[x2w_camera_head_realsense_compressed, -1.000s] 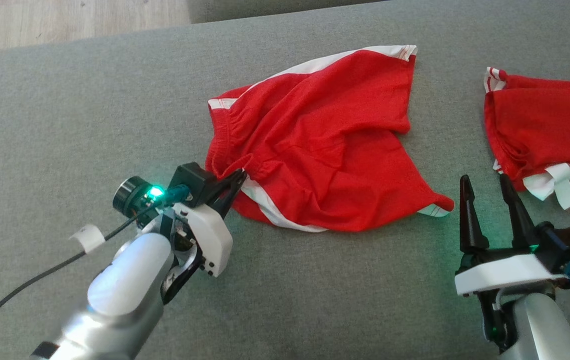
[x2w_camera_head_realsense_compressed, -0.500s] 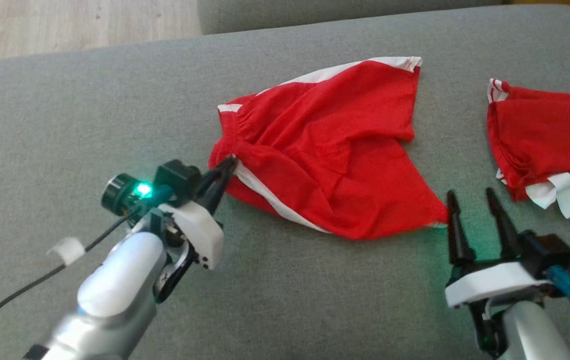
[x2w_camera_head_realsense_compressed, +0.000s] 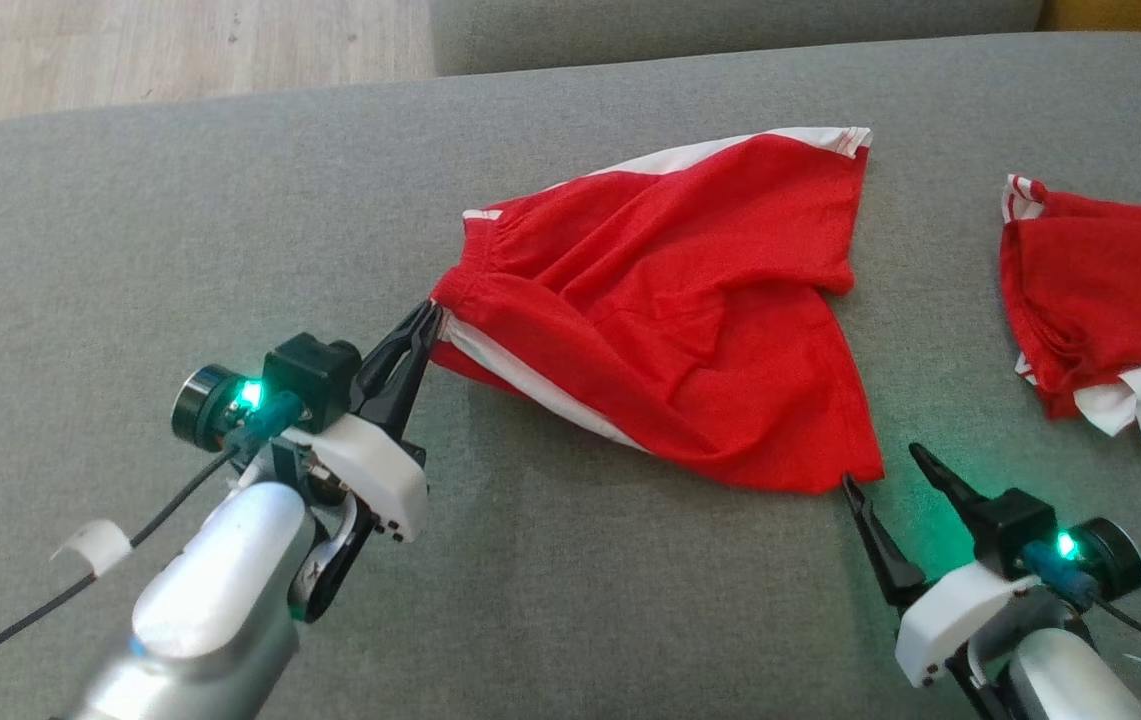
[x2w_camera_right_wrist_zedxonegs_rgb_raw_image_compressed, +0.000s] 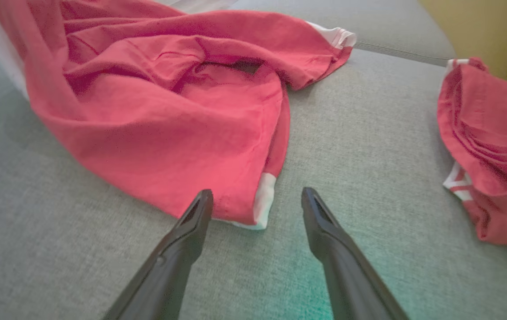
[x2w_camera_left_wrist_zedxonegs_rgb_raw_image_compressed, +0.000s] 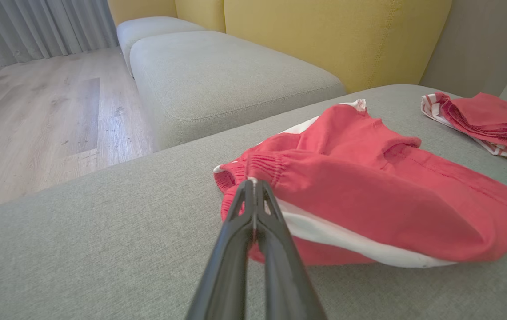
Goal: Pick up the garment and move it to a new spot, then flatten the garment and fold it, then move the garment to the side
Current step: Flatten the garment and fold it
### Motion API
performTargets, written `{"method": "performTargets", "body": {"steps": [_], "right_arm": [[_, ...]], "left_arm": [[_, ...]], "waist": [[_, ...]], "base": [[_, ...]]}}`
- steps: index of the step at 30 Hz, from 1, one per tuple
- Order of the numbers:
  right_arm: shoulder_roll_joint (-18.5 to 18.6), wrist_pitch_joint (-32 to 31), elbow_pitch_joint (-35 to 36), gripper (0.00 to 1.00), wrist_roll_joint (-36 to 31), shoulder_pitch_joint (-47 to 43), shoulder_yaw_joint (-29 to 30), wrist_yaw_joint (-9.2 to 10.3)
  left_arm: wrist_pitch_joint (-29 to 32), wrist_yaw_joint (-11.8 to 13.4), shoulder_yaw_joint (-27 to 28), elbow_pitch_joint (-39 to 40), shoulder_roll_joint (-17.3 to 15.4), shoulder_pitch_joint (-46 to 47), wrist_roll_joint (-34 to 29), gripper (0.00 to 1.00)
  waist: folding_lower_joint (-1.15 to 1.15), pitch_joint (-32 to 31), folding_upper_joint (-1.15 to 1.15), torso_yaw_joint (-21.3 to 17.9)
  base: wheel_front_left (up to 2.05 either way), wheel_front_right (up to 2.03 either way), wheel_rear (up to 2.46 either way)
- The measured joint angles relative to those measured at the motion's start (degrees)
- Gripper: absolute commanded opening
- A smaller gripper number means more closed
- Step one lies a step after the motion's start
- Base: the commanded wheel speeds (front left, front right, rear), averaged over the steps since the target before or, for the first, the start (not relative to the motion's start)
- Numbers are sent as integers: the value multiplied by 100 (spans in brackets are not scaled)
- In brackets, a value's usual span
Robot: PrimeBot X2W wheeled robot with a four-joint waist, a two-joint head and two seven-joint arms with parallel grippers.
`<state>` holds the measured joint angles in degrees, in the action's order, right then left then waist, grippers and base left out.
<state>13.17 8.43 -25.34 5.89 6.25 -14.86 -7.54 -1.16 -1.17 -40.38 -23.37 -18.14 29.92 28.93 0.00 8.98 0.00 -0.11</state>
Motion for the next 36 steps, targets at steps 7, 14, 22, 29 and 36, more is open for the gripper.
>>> {"method": "performTargets", "body": {"steps": [7, 14, 22, 29, 36], "right_arm": [[620, -311, 120, 100, -44, 10, -653, 0], [949, -502, 88, 100, -299, 327, -1254, 0], [1046, -598, -149, 100, -320, 742, -1602, 0], [1083, -680, -353, 65, -10, 960, -1904, 0], [1088, -794, -479, 0, 365, 1096, -2107, 0]], "left_arm": [[0, 19, -3, 49, -21, 0, 42, 0], [13, 24, -27, 115, -43, 0, 42, 0], [58, 24, -59, 140, -48, 1, 42, 0], [58, 24, -92, 143, -52, 2, 81, 0], [57, 67, -111, 144, -55, 3, 82, 0]], "waist": [[0, -9, 0, 8], [0, 6, 0, 11], [0, 41, 0, 90], [0, 42, 0, 111], [0, 24, 0, 82]], "base": [[0, 0, 0], [0, 0, 0], [0, 0, 0], [0, 0, 0], [0, 0, 0]]}}
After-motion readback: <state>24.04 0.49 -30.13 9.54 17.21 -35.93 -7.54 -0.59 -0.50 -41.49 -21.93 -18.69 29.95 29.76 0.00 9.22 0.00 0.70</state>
